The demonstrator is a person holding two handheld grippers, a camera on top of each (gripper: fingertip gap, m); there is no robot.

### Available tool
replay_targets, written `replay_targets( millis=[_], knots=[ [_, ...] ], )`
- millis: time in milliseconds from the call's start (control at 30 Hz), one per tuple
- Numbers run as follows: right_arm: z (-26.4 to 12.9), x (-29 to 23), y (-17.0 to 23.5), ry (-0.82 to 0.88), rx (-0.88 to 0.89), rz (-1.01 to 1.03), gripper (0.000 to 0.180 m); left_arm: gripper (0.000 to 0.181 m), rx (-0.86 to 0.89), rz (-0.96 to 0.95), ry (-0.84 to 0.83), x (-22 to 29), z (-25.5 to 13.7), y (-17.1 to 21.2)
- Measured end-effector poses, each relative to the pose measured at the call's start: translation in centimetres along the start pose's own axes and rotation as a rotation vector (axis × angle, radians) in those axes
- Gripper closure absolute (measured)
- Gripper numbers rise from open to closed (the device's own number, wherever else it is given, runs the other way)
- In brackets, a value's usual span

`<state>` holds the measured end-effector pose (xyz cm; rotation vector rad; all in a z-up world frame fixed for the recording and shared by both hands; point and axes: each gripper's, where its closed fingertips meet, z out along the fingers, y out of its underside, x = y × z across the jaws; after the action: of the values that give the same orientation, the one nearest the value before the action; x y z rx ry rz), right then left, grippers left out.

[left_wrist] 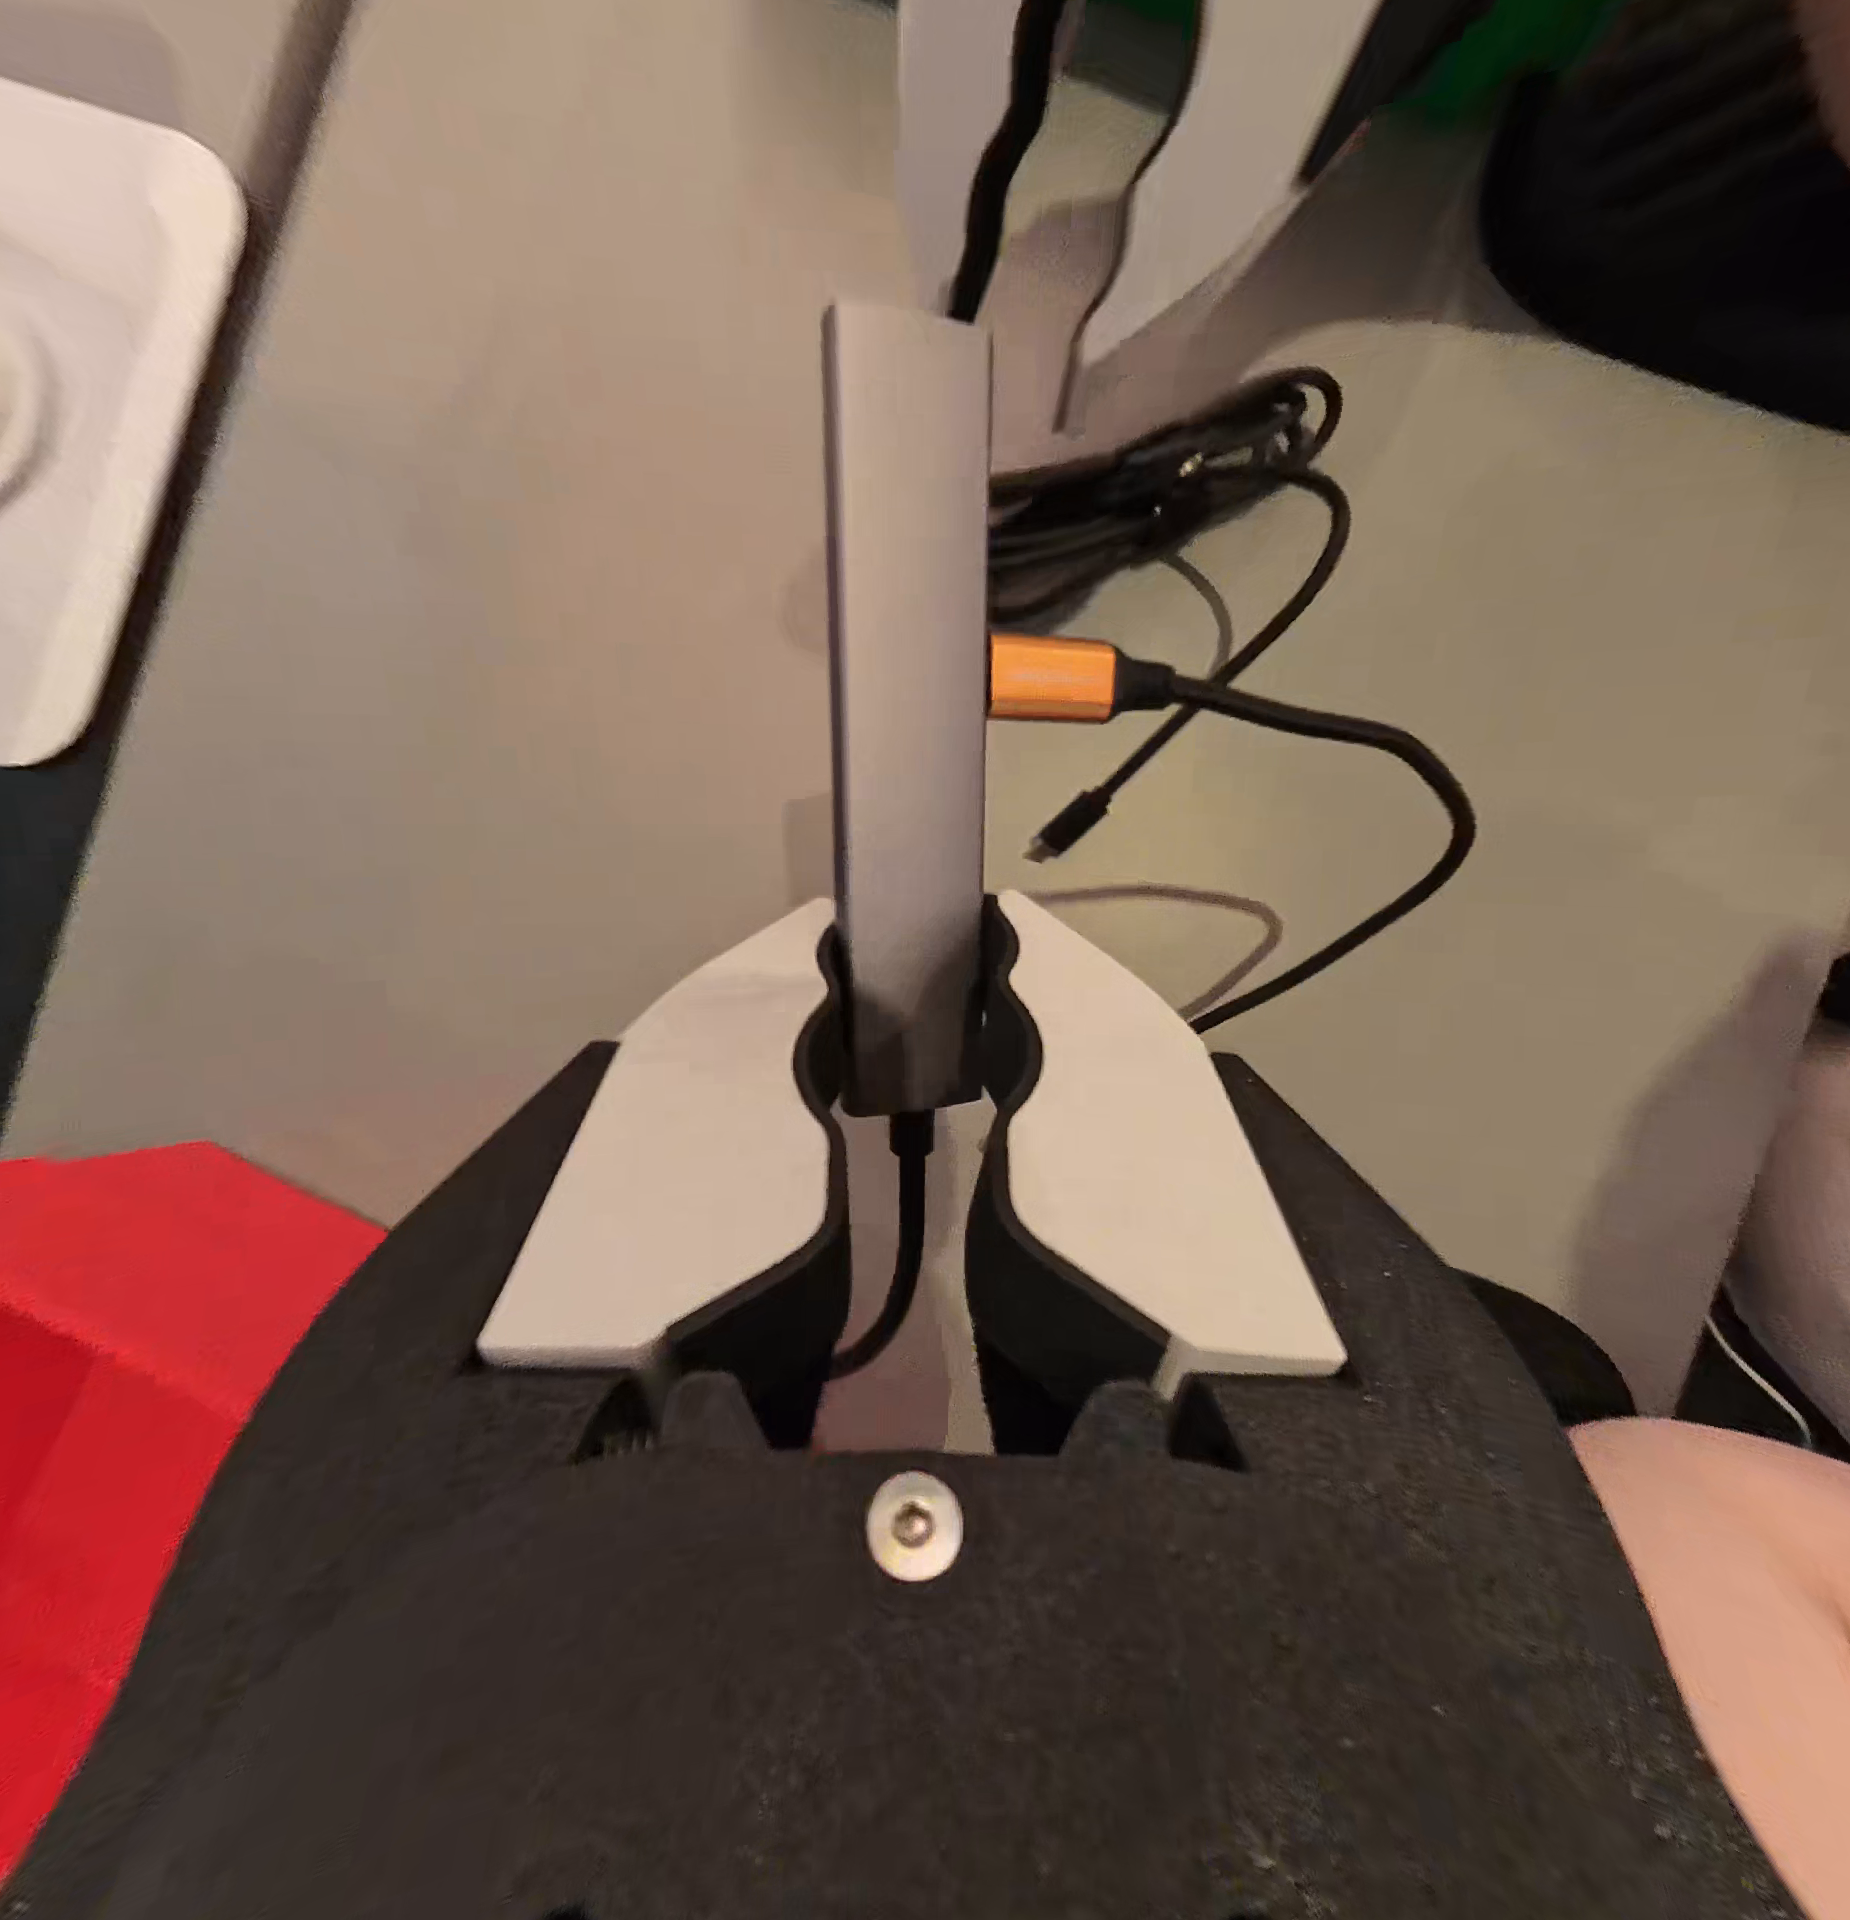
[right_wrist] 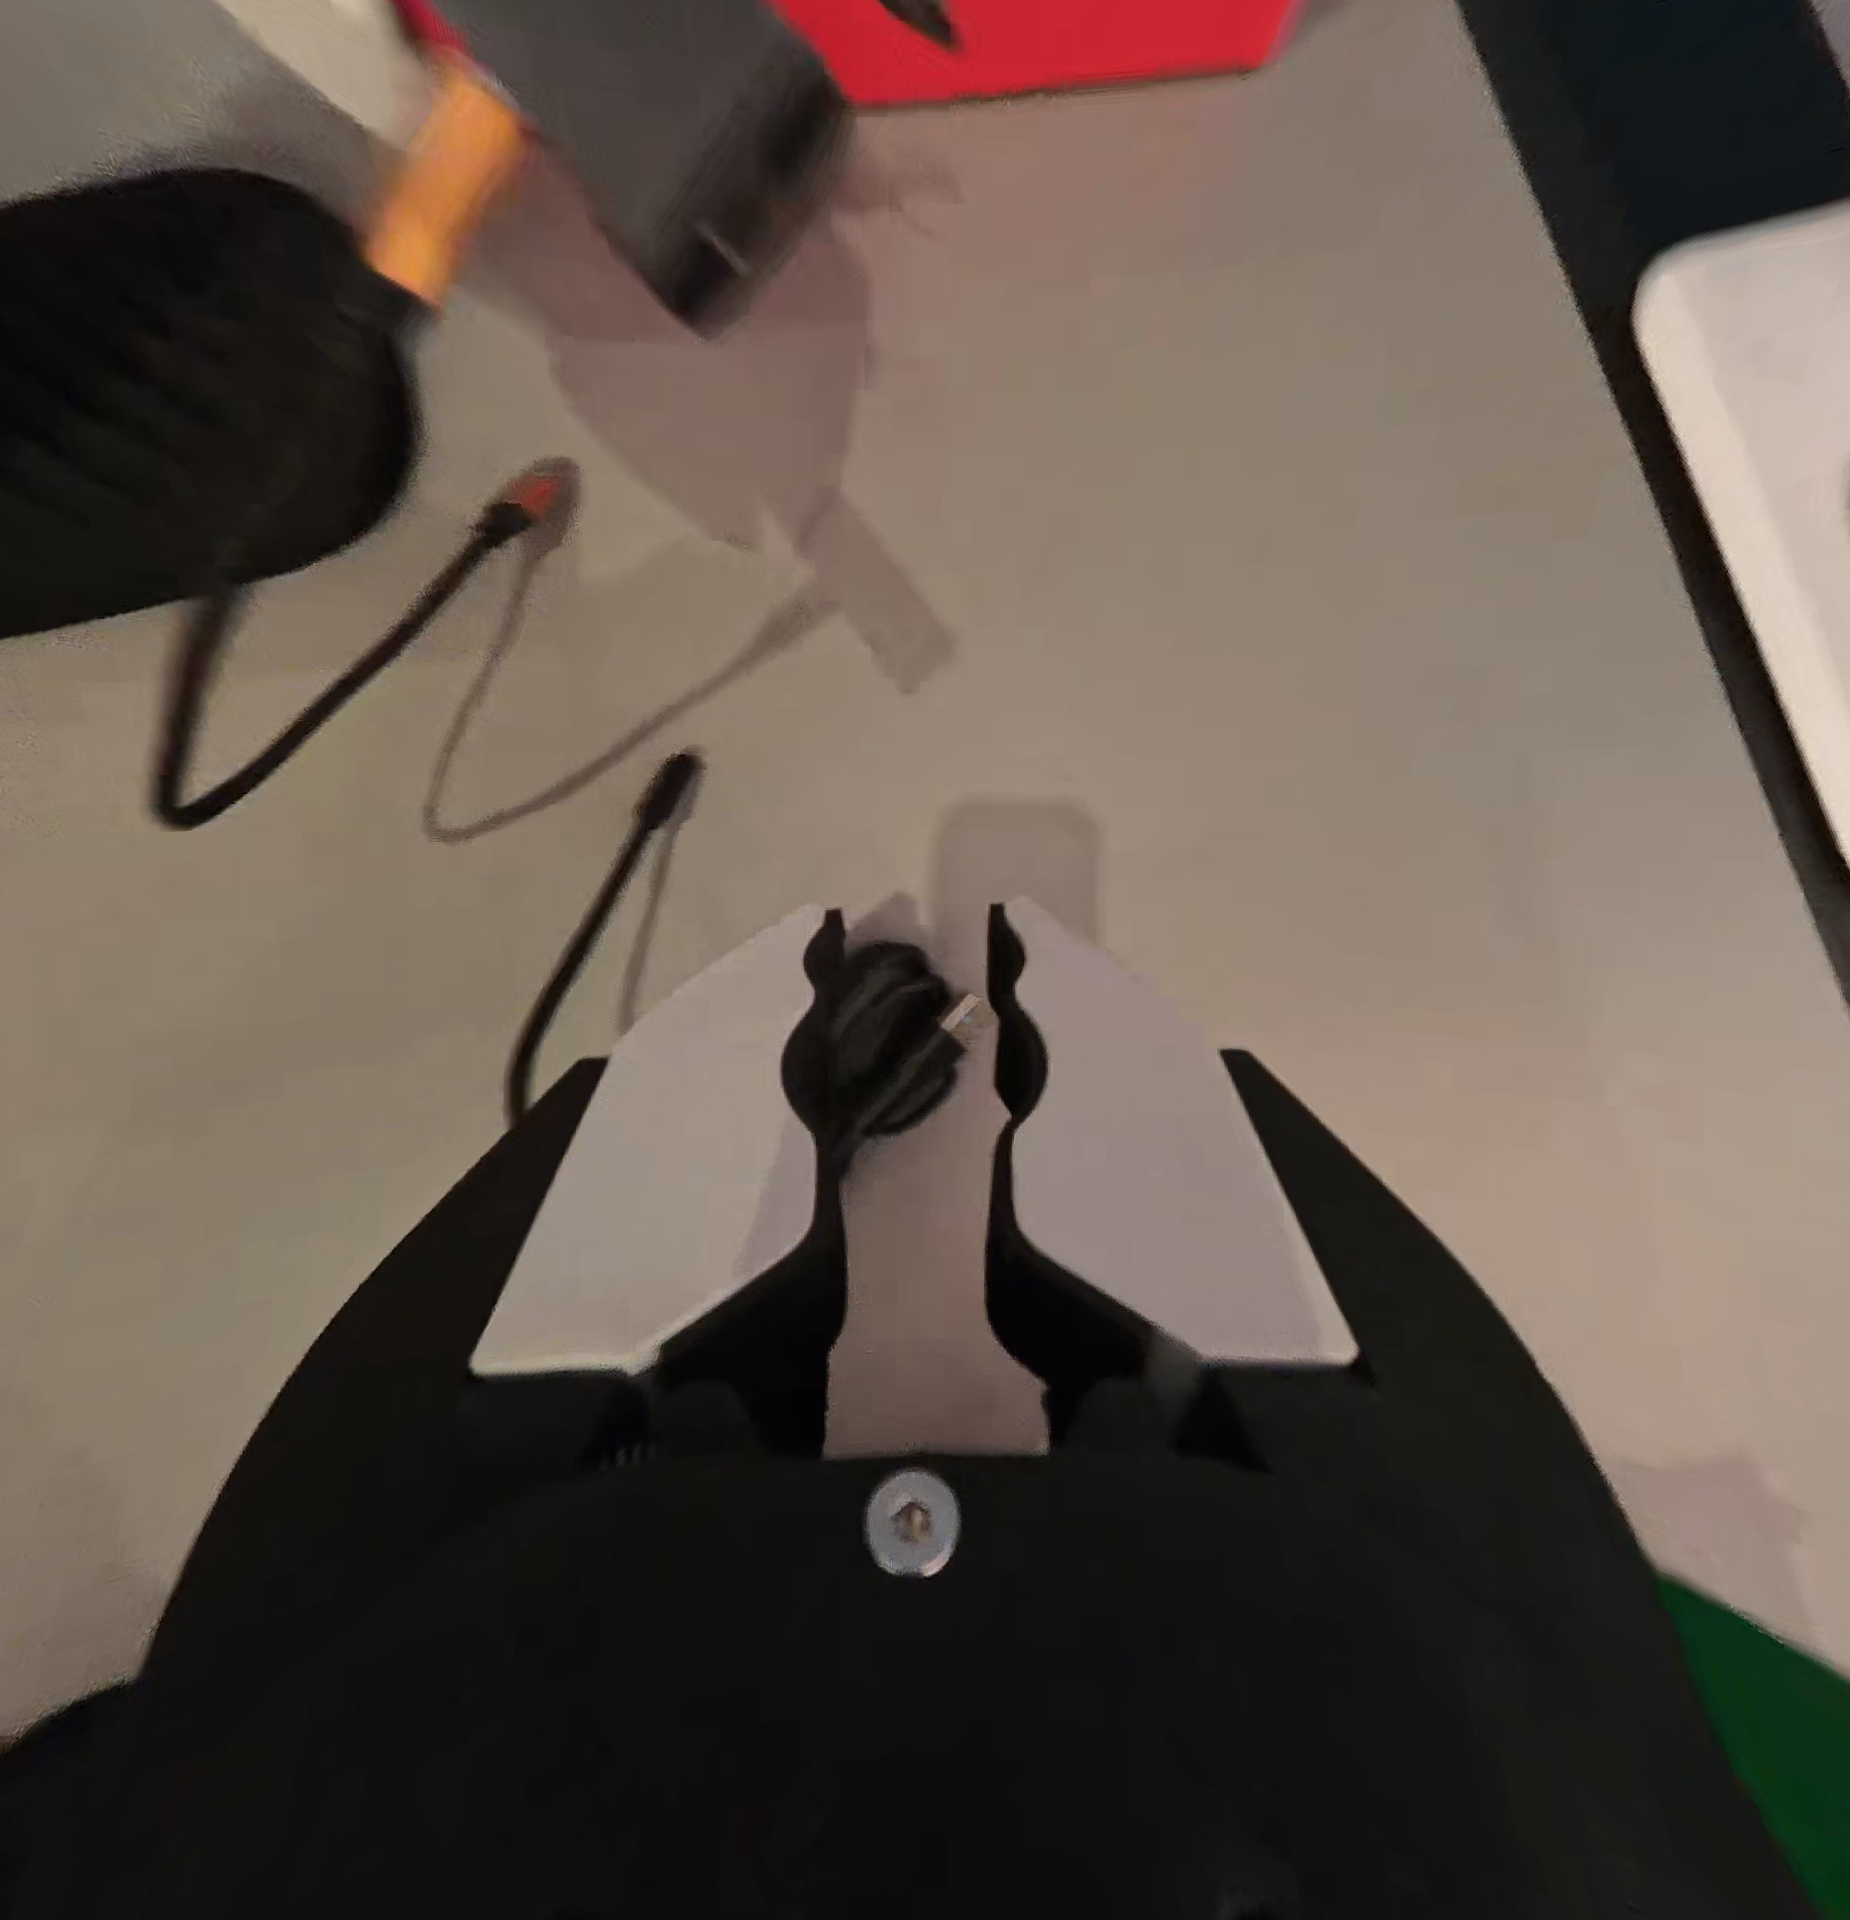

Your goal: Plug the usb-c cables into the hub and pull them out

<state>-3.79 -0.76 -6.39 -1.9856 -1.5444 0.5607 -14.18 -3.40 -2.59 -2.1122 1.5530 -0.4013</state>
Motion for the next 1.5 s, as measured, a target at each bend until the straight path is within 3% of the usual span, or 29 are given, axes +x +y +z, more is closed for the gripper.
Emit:
replay_targets(
  millis=[133,267,500,800,1000,1267,1500],
  knots=[
    [-1.6,-6.4,0.0,-0.277,0.077,-0.277,0.148,0.160,-0.104,-0.022,0.035,-0.7,2.8,1.4],
    [0.5,-8.1,2.1,-0.274,-0.092,-0.442,0.145,0.160,-0.218,-0.056,0.076,-1.2,5.3,3.2],
    [3.5,-8.3,4.1,-0.328,-0.237,-0.407,0.157,0.160,-0.282,-0.105,0.096,-1.6,6.3,4.5],
    [3.5,-9.5,4.4,-0.323,-0.348,-0.298,0.152,0.160,-0.276,-0.135,0.068,-2.4,5.8,5.0],
    [3.5,-7.4,5.1,-0.242,-0.434,-0.268,0.173,0.160,-0.274,-0.145,0.077,-2.4,6.2,4.8],
    [-4.8,-3.1,3.8,0.041,-0.319,-0.192,0.174,0.160,-0.258,-0.190,0.091,-3.0,9.7,3.6],
    [-6.1,-2.3,1.4,0.178,-0.239,-0.296,0.174,0.160,-0.285,-0.296,0.125,-2.9,13.5,3.2]
  ],
)
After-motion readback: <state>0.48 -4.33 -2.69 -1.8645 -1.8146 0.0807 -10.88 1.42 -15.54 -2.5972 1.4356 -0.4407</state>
